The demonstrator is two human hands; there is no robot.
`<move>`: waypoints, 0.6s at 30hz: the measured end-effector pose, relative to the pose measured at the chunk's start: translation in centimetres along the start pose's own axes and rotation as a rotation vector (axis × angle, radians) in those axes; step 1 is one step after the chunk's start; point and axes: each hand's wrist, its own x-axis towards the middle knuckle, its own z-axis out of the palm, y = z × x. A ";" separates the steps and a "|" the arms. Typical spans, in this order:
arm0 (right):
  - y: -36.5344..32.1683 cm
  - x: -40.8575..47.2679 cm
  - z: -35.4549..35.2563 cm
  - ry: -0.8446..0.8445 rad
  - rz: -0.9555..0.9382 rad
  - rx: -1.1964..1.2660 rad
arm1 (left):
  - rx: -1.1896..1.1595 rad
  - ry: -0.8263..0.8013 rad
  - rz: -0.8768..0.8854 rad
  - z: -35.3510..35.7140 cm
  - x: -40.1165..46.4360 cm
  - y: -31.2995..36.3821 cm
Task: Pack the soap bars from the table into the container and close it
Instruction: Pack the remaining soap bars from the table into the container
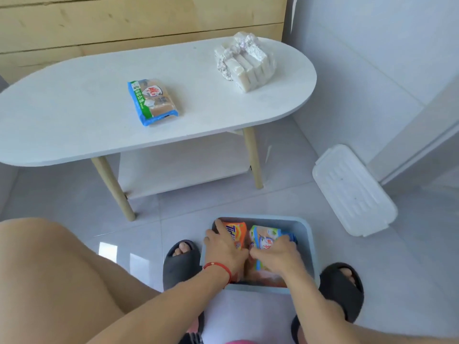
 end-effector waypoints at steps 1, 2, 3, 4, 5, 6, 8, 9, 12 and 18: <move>-0.1 0.0 0.6 -0.008 -0.023 -0.032 | 0.092 0.010 0.027 0.5 0.3 -0.3; -0.1 0.0 1.2 -0.021 -0.070 -0.074 | 0.213 0.001 0.050 0.6 0.3 -0.4; 0.0 0.1 1.7 -0.052 -0.128 -0.117 | 0.335 -0.013 0.080 0.5 0.3 -0.5; 0.2 0.3 2.1 -0.097 -0.192 -0.128 | 0.435 -0.035 0.107 0.4 0.4 -0.5; 0.6 0.8 2.4 -0.147 -0.224 -0.111 | 0.504 -0.055 0.132 0.3 0.5 -0.6; 1.0 1.3 2.6 -0.188 -0.241 -0.085 | 0.539 -0.078 0.157 0.1 0.6 -0.8; 1.5 2.1 2.3 -0.197 -0.256 -0.048 | 0.556 -0.075 0.260 -0.1 1.2 -1.5; 1.5 2.2 1.9 -0.184 -0.247 -0.032 | 0.576 -0.078 0.337 -0.3 1.8 -1.9; 1.5 2.3 1.9 -0.119 -0.213 -0.047 | 0.626 -0.182 0.453 -0.7 3.4 -3.0; 1.2 1.5 3.5 0.093 -0.210 -0.110 | 0.535 -0.340 0.455 -2.0 5.0 -3.1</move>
